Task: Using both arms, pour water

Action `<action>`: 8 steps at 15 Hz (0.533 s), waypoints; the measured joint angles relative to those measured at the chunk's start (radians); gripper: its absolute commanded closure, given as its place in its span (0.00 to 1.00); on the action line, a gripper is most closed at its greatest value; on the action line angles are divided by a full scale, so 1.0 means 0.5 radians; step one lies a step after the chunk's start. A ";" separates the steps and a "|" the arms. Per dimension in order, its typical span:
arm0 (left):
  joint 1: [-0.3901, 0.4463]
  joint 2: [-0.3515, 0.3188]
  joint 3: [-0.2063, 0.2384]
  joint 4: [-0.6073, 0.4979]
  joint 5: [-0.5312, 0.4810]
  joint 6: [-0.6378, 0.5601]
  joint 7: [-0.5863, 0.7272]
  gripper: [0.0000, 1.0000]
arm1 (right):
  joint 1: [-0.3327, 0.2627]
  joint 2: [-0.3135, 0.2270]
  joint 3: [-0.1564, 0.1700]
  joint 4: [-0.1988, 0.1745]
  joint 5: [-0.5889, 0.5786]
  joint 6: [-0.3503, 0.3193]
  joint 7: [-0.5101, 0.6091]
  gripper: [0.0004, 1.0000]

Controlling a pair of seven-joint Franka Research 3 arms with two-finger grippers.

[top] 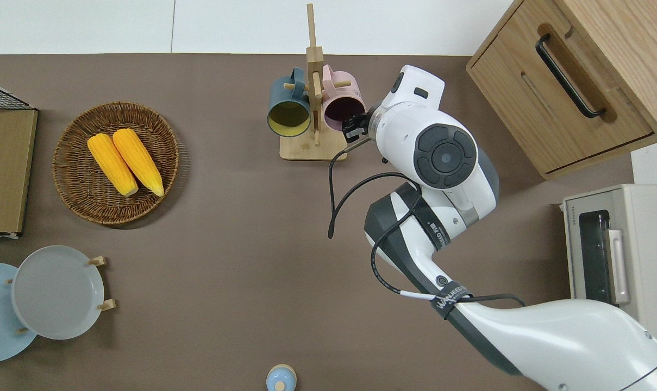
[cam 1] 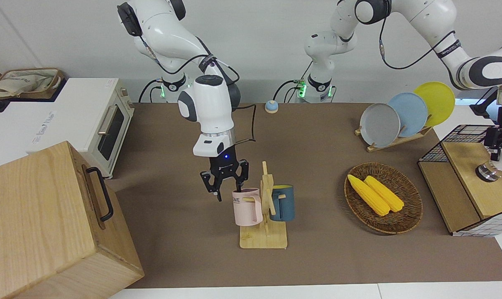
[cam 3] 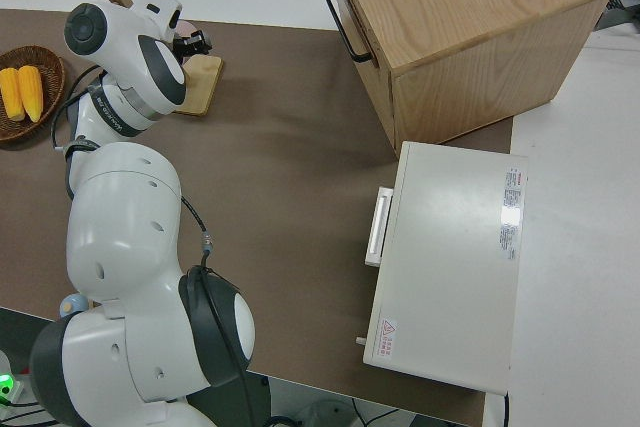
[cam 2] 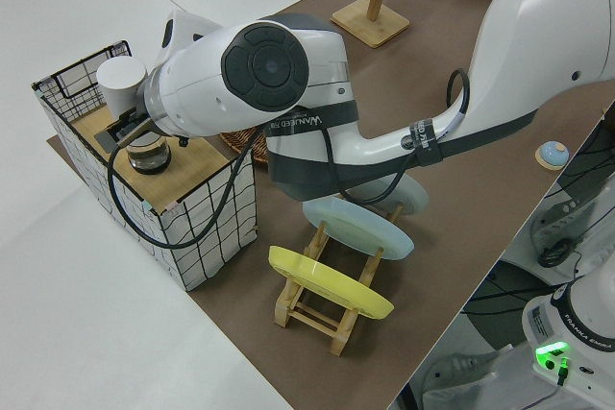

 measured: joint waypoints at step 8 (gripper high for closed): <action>0.029 0.058 -0.024 -0.003 -0.129 0.006 0.120 0.58 | 0.001 0.002 0.002 0.023 0.000 0.022 0.000 1.00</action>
